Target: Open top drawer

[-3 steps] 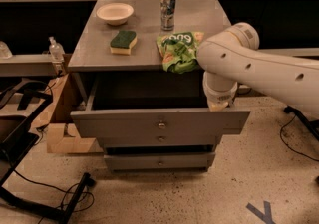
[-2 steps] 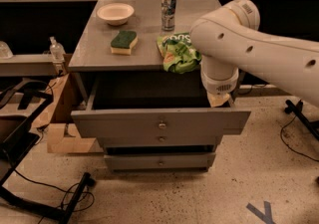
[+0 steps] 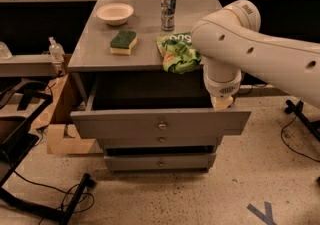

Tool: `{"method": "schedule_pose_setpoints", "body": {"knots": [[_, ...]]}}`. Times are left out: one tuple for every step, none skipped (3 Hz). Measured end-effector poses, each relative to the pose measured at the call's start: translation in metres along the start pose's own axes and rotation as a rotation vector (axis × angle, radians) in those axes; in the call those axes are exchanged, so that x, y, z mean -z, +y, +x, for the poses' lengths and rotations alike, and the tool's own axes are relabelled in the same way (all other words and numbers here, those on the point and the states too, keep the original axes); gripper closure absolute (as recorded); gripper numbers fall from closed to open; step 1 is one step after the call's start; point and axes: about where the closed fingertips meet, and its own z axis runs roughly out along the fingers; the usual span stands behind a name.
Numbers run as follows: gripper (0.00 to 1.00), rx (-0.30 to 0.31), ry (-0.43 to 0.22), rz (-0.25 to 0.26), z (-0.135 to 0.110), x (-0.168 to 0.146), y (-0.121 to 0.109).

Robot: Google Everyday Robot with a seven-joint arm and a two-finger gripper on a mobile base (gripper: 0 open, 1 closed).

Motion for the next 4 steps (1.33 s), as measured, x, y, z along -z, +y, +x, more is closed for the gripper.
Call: {"method": "schedule_pose_setpoints", "body": {"knots": [[0.64,0.005,-0.012,0.030,0.008,-0.029,-0.024],[0.87,-0.006,-0.008,0.058,0.022,-0.051,-0.053],[1.00,-0.033,-0.017,0.084,0.035,-0.069,-0.073],[1.00,-0.033,-0.017,0.084,0.035,-0.069,-0.073]]}}
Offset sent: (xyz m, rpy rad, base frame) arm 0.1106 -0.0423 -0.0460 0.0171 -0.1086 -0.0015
